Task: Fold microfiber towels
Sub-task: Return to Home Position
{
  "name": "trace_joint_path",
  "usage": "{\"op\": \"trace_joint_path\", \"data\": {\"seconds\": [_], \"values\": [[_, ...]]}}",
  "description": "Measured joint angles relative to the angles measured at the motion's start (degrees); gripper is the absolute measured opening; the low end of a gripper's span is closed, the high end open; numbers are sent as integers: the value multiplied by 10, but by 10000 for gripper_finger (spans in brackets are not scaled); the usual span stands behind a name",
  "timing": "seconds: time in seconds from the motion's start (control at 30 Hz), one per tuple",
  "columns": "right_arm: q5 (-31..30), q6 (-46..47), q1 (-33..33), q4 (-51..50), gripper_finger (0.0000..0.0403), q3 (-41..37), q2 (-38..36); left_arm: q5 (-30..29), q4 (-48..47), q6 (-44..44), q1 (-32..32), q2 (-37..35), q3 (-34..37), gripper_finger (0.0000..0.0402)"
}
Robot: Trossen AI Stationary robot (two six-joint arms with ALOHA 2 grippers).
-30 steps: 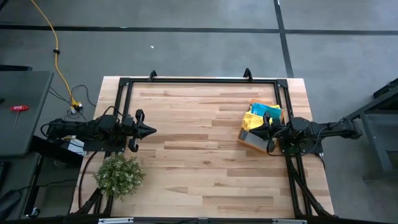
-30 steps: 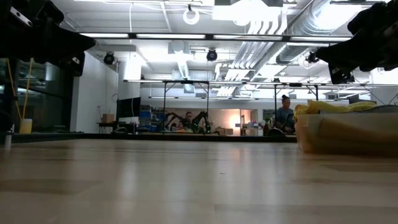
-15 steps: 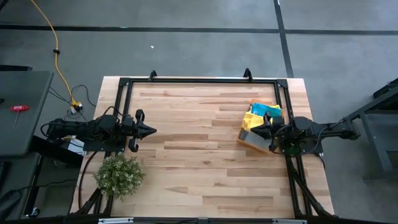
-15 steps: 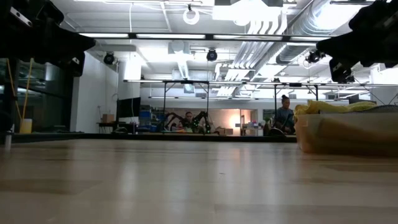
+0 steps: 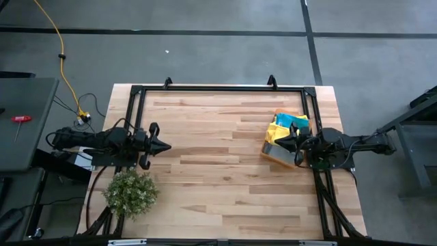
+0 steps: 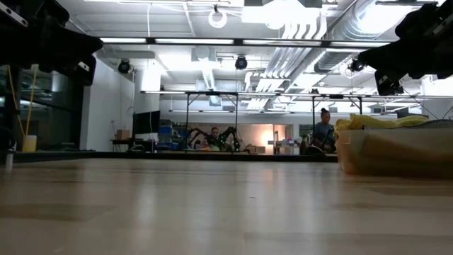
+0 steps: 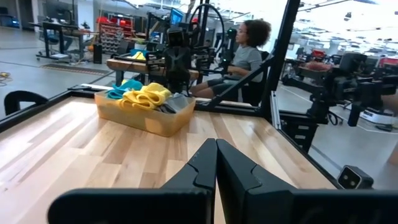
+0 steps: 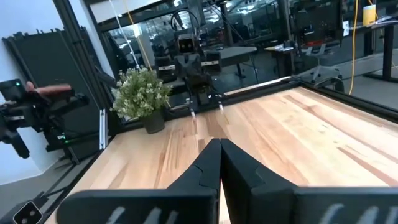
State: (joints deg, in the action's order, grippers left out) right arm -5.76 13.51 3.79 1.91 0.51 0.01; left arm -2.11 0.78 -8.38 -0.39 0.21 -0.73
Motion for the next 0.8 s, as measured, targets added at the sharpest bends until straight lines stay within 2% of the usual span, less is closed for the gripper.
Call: {"op": "trace_joint_path", "data": {"seconds": [0.8], "values": [[2,0,0,0,0,0,7,0,0,0,-6,2,0,0]]}}
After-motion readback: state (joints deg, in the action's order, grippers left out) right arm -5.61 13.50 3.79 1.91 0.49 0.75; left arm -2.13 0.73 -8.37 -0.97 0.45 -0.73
